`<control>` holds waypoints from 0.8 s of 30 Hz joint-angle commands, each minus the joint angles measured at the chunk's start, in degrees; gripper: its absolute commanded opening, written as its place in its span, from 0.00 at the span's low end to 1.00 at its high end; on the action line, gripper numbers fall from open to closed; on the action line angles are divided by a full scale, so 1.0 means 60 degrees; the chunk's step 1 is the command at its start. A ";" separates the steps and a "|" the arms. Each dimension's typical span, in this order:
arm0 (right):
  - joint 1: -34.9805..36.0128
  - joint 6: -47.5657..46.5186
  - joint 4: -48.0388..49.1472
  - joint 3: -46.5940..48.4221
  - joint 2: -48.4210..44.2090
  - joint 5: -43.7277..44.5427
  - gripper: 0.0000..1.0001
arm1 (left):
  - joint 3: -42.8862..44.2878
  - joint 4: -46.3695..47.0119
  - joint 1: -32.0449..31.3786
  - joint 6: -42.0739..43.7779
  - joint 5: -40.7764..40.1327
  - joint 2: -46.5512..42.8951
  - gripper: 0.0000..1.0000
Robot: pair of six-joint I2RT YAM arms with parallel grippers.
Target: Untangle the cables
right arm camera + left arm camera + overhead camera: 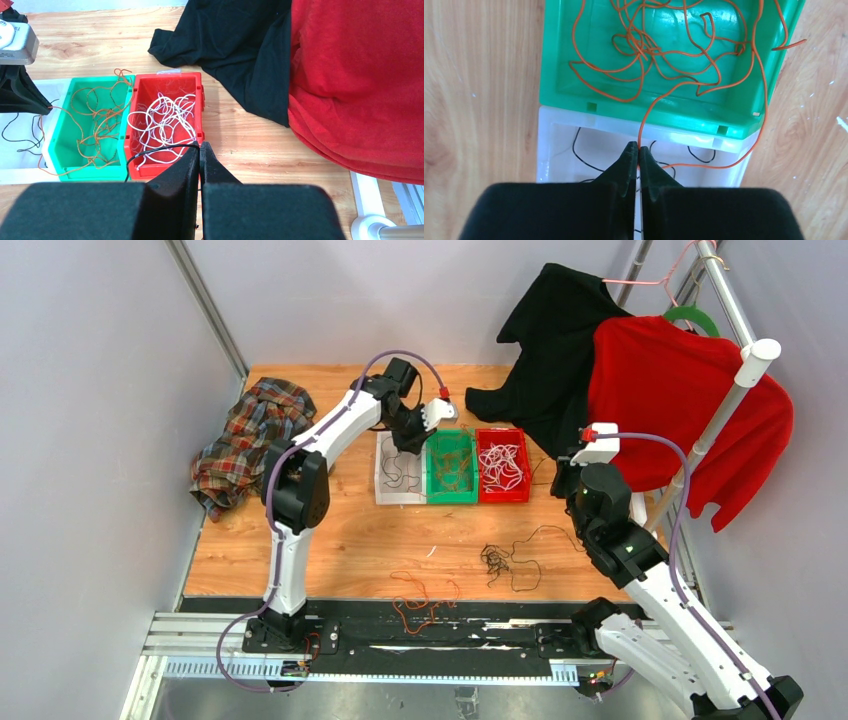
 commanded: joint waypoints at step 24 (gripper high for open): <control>-0.0133 0.0190 0.0107 0.0086 0.0160 -0.0378 0.01 | 0.0711 0.1869 -0.1381 -0.1816 -0.0355 -0.0370 0.01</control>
